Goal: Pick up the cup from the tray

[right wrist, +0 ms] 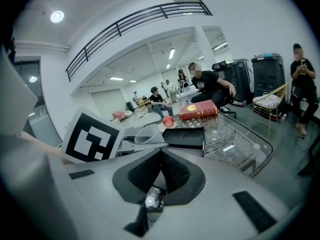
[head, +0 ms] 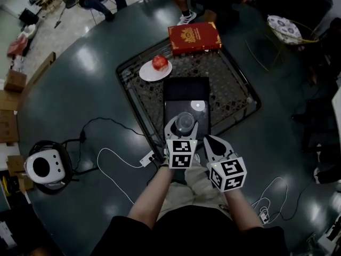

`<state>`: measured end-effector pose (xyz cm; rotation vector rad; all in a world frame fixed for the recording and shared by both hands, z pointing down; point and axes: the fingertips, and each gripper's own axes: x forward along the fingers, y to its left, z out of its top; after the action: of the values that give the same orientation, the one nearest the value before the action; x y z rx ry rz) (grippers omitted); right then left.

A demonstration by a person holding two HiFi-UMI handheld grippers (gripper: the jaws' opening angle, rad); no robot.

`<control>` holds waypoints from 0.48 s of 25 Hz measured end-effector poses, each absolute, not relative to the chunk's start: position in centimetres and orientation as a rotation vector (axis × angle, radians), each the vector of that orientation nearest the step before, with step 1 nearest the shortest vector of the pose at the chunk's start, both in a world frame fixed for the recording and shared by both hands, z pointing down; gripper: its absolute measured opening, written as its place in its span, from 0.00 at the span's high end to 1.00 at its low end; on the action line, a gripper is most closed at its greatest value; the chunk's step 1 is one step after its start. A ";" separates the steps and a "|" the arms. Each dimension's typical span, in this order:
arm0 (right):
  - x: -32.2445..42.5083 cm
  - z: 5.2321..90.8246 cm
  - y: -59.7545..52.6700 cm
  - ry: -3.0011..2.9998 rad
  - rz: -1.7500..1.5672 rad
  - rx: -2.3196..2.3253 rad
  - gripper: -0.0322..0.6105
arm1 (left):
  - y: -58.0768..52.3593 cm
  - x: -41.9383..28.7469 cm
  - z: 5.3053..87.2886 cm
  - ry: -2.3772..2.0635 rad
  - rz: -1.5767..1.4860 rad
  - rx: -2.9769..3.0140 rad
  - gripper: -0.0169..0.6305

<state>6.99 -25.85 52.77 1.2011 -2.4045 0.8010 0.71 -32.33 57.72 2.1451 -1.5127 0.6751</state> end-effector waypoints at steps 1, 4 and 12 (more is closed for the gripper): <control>7.0 52.7 -25.8 -2.405 0.798 1.198 0.93 | -32.1 0.6 57.5 -1.517 0.669 2.145 0.53; 6.9 52.4 -25.4 -2.409 0.779 1.185 0.93 | -31.4 -0.1 56.2 -1.540 0.637 2.139 0.53; 6.0 50.9 -24.6 -2.432 0.721 1.157 0.93 | -28.7 -1.5 53.8 -1.567 0.590 2.127 0.53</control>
<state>6.03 -24.57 50.91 1.1572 -2.4321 0.7212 -1.50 -28.73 53.82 2.1273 -1.5667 0.5901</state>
